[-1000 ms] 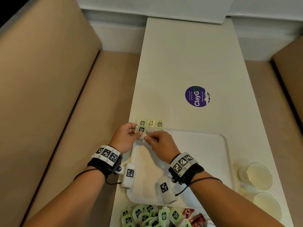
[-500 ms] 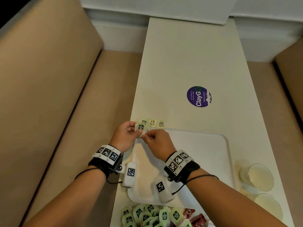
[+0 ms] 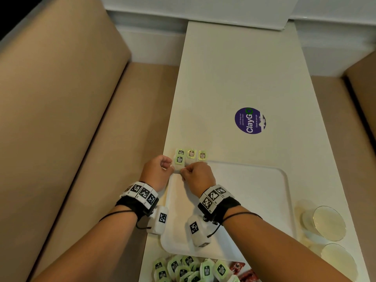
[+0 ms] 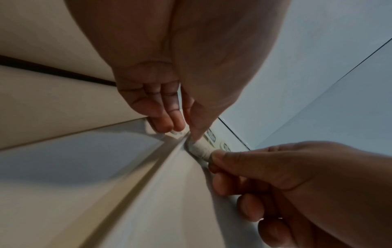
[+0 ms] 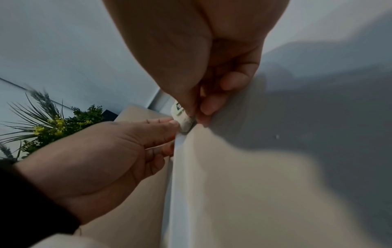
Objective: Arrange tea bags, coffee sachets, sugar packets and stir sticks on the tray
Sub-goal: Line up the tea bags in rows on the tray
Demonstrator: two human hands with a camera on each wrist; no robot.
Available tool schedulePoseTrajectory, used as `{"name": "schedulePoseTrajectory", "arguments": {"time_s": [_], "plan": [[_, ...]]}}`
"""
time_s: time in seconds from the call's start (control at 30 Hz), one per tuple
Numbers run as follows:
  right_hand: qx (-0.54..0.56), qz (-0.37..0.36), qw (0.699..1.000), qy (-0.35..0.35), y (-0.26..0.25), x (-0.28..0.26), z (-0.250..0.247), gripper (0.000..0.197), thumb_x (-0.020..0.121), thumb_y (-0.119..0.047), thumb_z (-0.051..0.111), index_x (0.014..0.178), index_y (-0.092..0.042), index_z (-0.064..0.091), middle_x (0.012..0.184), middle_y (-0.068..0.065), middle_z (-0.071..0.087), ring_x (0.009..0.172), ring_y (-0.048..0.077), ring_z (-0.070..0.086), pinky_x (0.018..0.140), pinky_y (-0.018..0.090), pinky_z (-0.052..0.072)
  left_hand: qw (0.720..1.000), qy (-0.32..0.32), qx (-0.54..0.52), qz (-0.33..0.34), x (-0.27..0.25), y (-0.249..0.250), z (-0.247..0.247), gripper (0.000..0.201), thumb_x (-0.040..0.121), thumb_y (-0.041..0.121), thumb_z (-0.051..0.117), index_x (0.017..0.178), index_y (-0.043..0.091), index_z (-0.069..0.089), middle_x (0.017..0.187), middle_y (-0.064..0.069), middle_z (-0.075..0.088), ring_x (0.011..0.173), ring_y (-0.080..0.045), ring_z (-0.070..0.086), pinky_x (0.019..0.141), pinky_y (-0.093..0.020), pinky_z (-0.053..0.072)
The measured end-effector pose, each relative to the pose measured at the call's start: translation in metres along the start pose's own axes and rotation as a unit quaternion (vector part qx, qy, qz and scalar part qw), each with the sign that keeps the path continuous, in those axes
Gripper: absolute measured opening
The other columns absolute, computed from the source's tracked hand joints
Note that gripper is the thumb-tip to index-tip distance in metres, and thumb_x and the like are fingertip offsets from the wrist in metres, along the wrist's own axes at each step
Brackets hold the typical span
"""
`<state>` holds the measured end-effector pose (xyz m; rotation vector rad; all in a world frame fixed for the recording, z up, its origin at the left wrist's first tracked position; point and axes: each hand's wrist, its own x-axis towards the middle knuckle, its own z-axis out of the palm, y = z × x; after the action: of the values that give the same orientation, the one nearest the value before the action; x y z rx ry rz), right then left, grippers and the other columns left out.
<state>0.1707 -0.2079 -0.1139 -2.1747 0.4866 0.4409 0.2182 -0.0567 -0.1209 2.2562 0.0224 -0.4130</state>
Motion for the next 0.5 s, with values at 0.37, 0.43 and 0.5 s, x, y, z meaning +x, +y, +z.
{"name": "schedulePoseTrajectory", "arguments": {"time_s": [0.37, 0.43, 0.5], "plan": [[-0.026, 0.011, 1.000, 0.007, -0.004, 0.003, -0.002, 0.036, 0.095, -0.039, 0.060, 0.063, -0.021, 0.059, 0.062, -0.003, 0.057, 0.062, 0.018, 0.055, 0.055, 0.025, 0.037, 1.000, 0.000, -0.001, -0.012, -0.002, 0.001, 0.000, 0.015, 0.088, 0.015, 0.072, 0.101, 0.018, 0.066, 0.082, 0.008, 0.065, 0.076, -0.014, 0.062, 0.074, -0.025, 0.048], [-0.032, -0.007, 0.999, 0.002, -0.005, -0.004, -0.007, 0.035, 0.095, -0.037, 0.060, 0.064, -0.021, 0.059, 0.063, -0.002, 0.059, 0.063, 0.018, 0.056, 0.058, 0.026, 0.039, 1.000, 0.000, 0.002, -0.017, -0.007, 0.002, -0.005, 0.016, 0.088, 0.017, 0.072, 0.102, 0.018, 0.065, 0.082, 0.008, 0.065, 0.076, -0.012, 0.062, 0.075, -0.025, 0.047], [-0.045, -0.039, 0.998, -0.011, -0.004, -0.017, -0.016, 0.031, 0.096, -0.035, 0.060, 0.072, -0.017, 0.067, 0.070, 0.000, 0.066, 0.067, 0.017, 0.060, 0.063, 0.028, 0.044, 1.000, -0.008, 0.007, -0.012, -0.015, 0.003, -0.011, 0.016, 0.088, 0.019, 0.071, 0.103, 0.018, 0.066, 0.084, 0.007, 0.066, 0.077, -0.010, 0.061, 0.074, -0.023, 0.046]]}}
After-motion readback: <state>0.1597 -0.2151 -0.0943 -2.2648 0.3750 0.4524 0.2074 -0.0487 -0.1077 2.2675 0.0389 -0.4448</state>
